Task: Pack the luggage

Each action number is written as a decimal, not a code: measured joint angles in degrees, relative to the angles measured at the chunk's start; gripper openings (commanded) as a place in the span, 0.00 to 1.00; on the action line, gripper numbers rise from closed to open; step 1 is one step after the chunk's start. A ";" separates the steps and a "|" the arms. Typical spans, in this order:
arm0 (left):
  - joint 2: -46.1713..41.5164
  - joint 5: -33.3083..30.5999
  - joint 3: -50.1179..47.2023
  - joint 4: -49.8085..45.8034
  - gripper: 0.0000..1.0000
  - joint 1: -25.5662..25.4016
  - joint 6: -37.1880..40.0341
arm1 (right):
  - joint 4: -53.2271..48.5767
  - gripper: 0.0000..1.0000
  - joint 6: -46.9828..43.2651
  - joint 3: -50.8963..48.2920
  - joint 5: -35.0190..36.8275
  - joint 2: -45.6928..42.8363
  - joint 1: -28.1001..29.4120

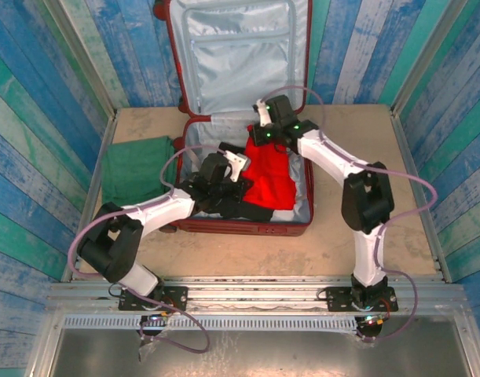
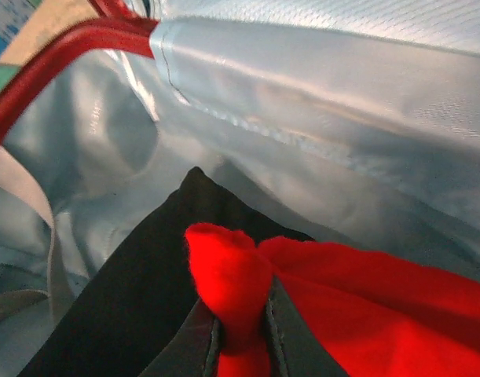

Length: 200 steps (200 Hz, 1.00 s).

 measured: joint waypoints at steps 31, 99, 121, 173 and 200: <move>0.00 -2.01 -0.92 -0.46 0.00 2.12 -0.66 | -1.51 0.06 -0.44 5.97 1.11 6.49 1.27; -1.40 -12.50 -0.76 -9.49 0.56 2.49 -1.07 | -3.39 0.70 -0.61 17.53 4.81 11.93 0.90; -4.70 -17.84 -0.72 -12.07 0.73 2.64 -2.14 | -4.15 0.69 -0.81 17.62 5.77 10.91 0.50; -9.38 -29.92 1.97 -18.14 0.93 3.39 -5.53 | -5.79 0.56 -1.90 12.26 6.34 4.11 0.28; -13.70 -33.77 2.01 -20.37 0.93 7.45 -7.02 | -5.53 0.50 -1.73 5.99 6.36 -0.35 0.28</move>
